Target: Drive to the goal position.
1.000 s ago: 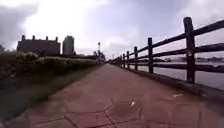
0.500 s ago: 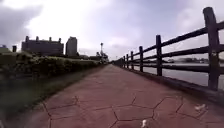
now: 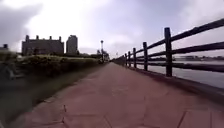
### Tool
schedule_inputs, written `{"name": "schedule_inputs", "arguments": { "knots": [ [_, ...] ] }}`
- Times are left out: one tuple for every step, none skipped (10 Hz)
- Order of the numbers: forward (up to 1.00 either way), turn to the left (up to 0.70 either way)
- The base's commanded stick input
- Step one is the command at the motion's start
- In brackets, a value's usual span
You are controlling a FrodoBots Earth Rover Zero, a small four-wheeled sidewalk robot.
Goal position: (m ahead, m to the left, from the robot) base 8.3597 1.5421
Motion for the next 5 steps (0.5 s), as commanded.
{"name": "schedule_inputs", "arguments": {
  "knots": [
    [1.0, 0.0],
    [1.0, 0.0],
    [1.0, 0.0],
    [1.0, 0.0],
    [1.0, 0.0]
  ]
}}
